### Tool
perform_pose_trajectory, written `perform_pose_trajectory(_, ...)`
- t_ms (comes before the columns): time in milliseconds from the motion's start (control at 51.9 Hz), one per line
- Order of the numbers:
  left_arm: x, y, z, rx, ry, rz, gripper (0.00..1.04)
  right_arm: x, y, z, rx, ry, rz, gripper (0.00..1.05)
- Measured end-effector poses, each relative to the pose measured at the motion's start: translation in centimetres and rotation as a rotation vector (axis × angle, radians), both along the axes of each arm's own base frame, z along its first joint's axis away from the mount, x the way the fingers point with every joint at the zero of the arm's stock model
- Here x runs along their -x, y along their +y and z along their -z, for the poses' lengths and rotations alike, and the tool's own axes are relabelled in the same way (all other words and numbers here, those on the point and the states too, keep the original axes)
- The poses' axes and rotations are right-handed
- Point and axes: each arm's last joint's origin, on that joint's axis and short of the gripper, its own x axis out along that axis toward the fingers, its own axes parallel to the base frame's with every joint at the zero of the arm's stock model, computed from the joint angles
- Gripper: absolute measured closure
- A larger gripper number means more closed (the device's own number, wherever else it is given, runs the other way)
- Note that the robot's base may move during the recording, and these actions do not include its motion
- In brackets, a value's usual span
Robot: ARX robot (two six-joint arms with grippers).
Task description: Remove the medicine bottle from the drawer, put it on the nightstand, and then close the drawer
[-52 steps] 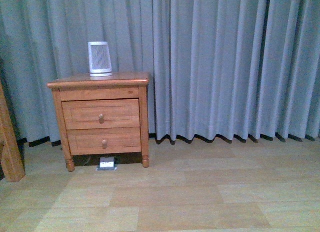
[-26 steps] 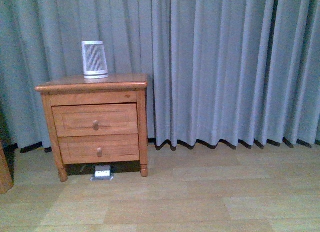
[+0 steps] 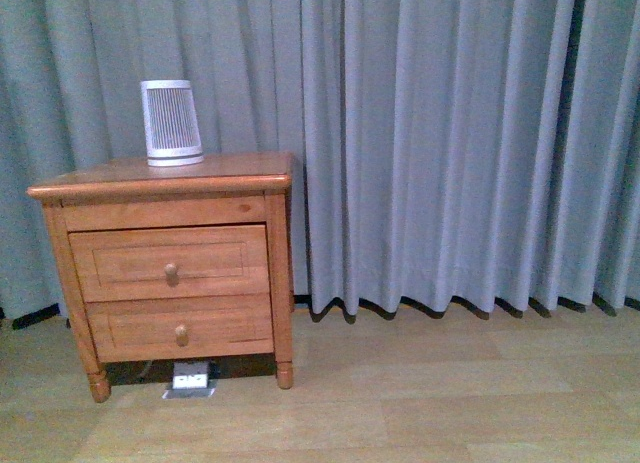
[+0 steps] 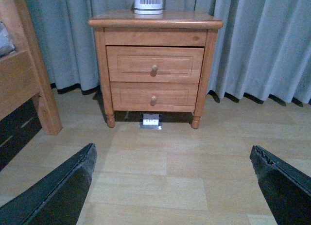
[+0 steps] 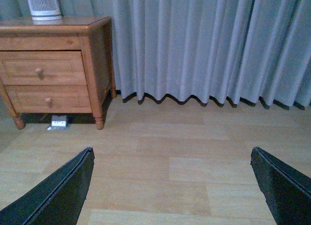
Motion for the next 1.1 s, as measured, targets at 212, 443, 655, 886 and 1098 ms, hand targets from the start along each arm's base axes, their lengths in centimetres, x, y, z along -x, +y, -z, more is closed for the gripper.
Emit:
perform_pose_trajectory(212,0.0,0.0,0.0,0.000,0.000,0.000,0.07,0.0,0.0,0.0,0.000,0.000,0.001,0.07)
perform_pose_trajectory(443,0.0,0.0,0.0,0.000,0.000,-0.001,0.07,0.0,0.0,0.0,0.000,0.000,0.000,0.07)
perform_pose_trajectory(655,-0.4,0.0,0.7,0.084,0.228,-0.110,0.07,0.0,0.0,0.0,0.000,0.001,0.000,0.07)
perform_pose_trajectory(886,-5.5,-0.1,0.3,0.071,0.205,-0.112,0.07,0.0,0.0,0.0,0.000,0.001,0.000,0.07)
perform_pose_trajectory(1098,-11.9,-1.2,-0.7,0.023,0.127,-0.091,0.07,0.0,0.0,0.0,0.000,0.002,0.000,0.07)
